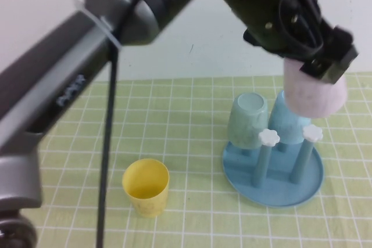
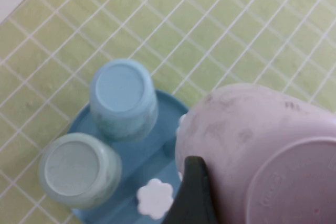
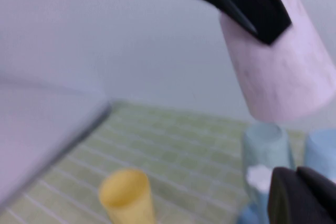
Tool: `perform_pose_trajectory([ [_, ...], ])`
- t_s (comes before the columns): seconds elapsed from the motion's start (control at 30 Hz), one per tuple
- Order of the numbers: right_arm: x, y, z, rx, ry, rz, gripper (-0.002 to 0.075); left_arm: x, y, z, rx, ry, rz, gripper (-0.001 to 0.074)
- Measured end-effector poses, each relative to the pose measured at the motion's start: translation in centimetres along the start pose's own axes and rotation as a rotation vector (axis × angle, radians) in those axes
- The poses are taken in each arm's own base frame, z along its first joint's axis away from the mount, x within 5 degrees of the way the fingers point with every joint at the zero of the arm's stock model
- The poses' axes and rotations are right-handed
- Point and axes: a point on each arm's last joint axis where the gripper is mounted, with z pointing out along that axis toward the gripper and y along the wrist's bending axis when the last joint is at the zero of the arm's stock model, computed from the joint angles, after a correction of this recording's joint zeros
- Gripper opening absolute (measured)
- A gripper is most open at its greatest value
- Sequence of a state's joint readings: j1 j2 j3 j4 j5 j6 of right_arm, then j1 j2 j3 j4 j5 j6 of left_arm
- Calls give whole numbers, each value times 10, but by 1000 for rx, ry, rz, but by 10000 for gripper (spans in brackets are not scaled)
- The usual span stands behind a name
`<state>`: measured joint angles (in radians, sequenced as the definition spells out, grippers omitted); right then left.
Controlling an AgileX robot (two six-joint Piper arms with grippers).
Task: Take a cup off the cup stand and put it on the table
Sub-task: Hand over the cup
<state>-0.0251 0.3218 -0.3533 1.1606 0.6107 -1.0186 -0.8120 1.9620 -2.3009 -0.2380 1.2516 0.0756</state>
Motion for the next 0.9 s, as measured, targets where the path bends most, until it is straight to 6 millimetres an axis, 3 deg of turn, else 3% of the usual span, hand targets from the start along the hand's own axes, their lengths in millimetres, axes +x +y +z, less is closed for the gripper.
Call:
perform_pose_trajectory([
  [0.13, -21, 11, -9, -91, -244, 122, -3, -4, -14, -35, 68, -71, -48, 550],
  [0.27, -32, 19, -24, -111, -392, 136, 24, -4, -25, -62, 132, -117, -62, 549],
  [0.37, -33, 24, -31, -139, -430, 178, 134, -4, -36, -79, 227, -146, -76, 549],
  [0.57, -33, 25, -36, -161, -454, 341, 480, -5, -60, -94, 490, -173, -81, 549],
  [0.63, -33, 24, -36, -159, -455, 363, 523, -5, -64, -97, 543, -180, -72, 549],
  [0.77, -34, 23, -36, -146, -462, 379, 550, -6, -68, -99, 595, -187, -66, 549],
  [0.9, -35, 18, -36, -100, -482, 391, 518, -6, -71, -102, 637, -198, -49, 549],
])
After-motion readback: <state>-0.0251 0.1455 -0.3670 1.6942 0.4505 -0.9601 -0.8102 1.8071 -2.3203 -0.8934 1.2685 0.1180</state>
